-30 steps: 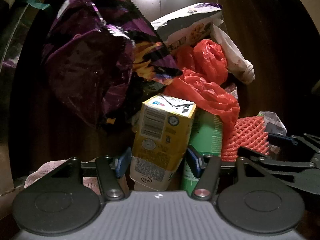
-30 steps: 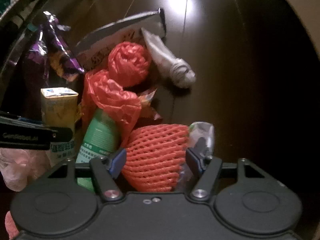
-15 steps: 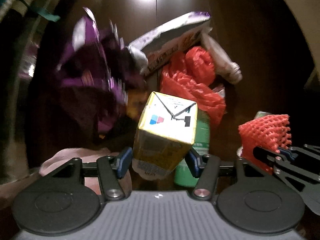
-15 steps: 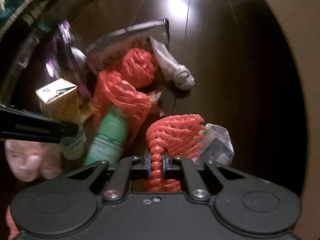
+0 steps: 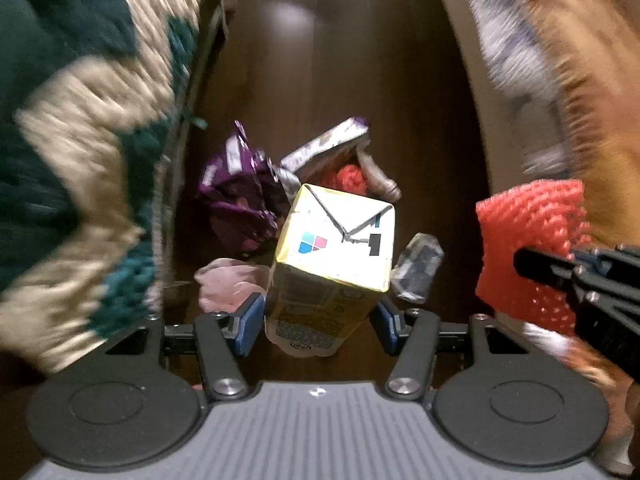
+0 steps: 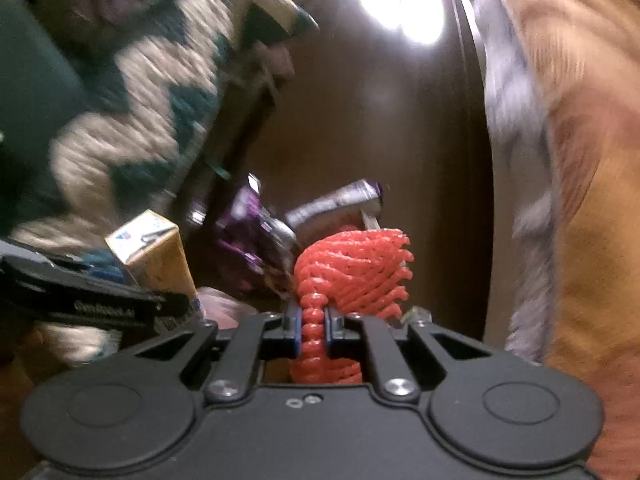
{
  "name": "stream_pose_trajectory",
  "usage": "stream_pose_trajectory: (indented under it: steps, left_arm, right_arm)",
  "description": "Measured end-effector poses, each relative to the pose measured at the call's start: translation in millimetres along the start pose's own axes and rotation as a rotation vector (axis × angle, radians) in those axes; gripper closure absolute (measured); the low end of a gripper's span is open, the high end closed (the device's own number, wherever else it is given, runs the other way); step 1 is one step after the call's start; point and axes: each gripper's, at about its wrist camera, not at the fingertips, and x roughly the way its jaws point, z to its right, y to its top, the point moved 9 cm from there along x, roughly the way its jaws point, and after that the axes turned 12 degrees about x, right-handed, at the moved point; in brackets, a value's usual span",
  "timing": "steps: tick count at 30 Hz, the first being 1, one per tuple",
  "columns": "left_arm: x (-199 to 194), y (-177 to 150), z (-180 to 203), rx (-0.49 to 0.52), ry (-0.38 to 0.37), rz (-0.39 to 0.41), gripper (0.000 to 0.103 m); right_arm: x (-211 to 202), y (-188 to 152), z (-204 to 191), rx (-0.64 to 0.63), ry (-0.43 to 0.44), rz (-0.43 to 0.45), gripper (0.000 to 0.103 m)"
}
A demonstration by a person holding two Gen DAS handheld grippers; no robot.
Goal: Collect trash
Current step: 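Carry carton and mesh sleeve up over the green wastebasket with both tools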
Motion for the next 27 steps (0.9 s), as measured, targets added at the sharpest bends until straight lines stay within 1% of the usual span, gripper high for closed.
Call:
stream_pose_trajectory:
  steps: [4, 7, 10, 14, 17, 22, 25, 27]
  left_arm:
    - [-86, 10, -8, -0.023, 0.009, 0.028, 0.046]
    - [-147, 19, -19, -0.041, 0.007, 0.069, 0.046]
    - [-204, 30, -30, -0.043, 0.033, 0.114, 0.046]
    - [-267, 39, -48, -0.064, 0.059, 0.152, 0.046]
    - [-308, 40, -65, -0.098, 0.052, 0.175, 0.046]
    - [-372, 41, -98, -0.141, 0.039, 0.238, 0.046]
    - [-405, 39, -125, -0.168, 0.059, 0.286, 0.046]
    - [-422, 39, -147, -0.179, 0.091, 0.311, 0.046]
  right_arm:
    - [-83, 36, -46, -0.066, 0.034, 0.024, 0.094]
    - [-137, 59, -83, -0.113, 0.066, 0.052, 0.093]
    - [-186, 76, -122, -0.159, 0.099, 0.083, 0.093]
    - [-229, 96, -170, -0.203, 0.118, 0.109, 0.093]
    - [-259, 107, -203, -0.225, 0.141, 0.130, 0.094]
    - [-295, 128, -266, -0.298, 0.187, 0.164, 0.094]
    - [-310, 141, -300, -0.337, 0.214, 0.184, 0.094]
    - [-314, 148, -323, -0.366, 0.228, 0.196, 0.093]
